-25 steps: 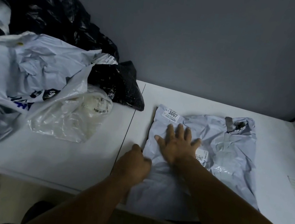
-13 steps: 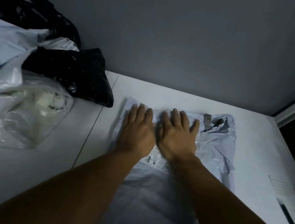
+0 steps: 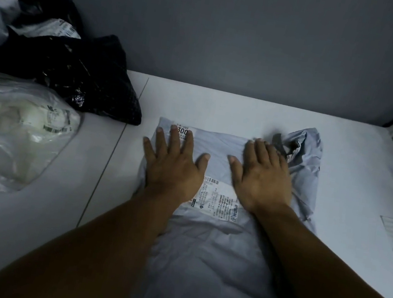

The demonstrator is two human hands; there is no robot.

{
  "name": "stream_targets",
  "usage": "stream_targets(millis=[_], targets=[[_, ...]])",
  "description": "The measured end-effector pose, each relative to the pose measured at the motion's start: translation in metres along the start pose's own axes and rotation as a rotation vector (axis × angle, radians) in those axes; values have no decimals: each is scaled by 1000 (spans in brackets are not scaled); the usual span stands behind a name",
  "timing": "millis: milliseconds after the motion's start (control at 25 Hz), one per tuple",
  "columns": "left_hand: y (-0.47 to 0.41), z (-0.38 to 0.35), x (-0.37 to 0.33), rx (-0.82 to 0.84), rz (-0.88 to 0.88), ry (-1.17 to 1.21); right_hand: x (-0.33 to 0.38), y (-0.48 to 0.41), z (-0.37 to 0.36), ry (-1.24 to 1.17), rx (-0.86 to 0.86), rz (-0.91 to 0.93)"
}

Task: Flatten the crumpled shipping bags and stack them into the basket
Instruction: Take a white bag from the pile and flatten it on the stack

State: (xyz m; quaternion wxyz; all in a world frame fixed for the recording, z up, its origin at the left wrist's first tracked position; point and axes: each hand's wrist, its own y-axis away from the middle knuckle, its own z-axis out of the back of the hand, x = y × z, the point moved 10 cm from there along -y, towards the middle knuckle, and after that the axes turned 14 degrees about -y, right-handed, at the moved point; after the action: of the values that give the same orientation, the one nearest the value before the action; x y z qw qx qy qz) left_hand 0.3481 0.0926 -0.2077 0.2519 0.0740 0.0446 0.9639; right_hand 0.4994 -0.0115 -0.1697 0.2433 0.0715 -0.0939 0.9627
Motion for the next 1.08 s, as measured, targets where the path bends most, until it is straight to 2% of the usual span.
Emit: stream_targets(millis=[120, 240, 360, 520, 640, 800, 920, 1080], targets=[[-1, -1, 0, -7, -5, 5, -20, 4, 11, 9, -72, 26], [0, -2, 0, -13, -7, 0, -30, 2, -7, -128, 121, -43], [4, 9, -1, -45, -4, 5, -27, 0, -7, -132, 231, -34], [26, 45, 4, -123, 0, 75, -9, 15, 35, -102, 145, -25], [72, 55, 10, -94, -35, 160, -8, 63, 54, -86, 223, -130], [123, 40, 9, 10, -118, 107, -9, 128, 40, -93, 313, -177], [133, 16, 4, 104, -164, 37, -12, 142, 23, -60, 330, -179], [134, -5, 5, 107, -176, 13, -18, 142, 8, -52, 353, -194]])
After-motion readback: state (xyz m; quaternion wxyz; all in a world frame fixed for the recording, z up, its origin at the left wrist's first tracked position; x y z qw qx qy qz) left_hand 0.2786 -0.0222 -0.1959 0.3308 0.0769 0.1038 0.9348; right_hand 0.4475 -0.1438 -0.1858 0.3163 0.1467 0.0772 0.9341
